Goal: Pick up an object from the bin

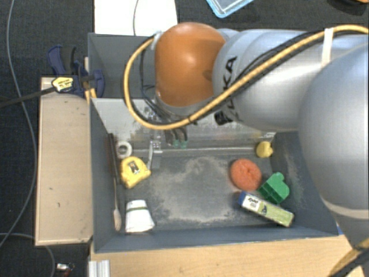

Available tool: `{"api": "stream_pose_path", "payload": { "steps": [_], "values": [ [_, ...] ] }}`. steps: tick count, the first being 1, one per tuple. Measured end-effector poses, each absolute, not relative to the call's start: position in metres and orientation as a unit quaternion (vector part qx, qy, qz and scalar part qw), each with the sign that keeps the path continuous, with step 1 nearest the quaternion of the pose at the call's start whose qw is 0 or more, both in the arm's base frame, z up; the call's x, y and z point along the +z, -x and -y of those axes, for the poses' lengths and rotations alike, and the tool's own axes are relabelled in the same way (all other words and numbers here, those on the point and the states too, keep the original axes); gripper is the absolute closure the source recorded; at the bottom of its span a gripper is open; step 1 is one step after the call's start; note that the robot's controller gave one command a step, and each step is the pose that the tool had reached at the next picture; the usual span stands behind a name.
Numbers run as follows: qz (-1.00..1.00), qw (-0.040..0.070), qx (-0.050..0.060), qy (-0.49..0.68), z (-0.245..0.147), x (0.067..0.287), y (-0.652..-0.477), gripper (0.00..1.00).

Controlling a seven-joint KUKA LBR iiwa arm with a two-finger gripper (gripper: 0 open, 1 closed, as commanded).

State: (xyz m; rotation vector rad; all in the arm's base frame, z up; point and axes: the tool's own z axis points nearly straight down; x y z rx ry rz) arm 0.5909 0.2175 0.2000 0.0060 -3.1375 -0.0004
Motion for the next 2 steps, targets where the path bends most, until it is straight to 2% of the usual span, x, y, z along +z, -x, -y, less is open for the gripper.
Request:
{"api": "stream_pose_path", "payload": {
  "steps": [1, 2],
  "values": [
    [1.0, -0.002, -0.001, 0.001, -0.217, 0.204, -0.593, 0.0],
    [1.0, -0.003, -0.002, -0.017, -0.192, 0.127, -0.542, 0.0]
  ]
}}
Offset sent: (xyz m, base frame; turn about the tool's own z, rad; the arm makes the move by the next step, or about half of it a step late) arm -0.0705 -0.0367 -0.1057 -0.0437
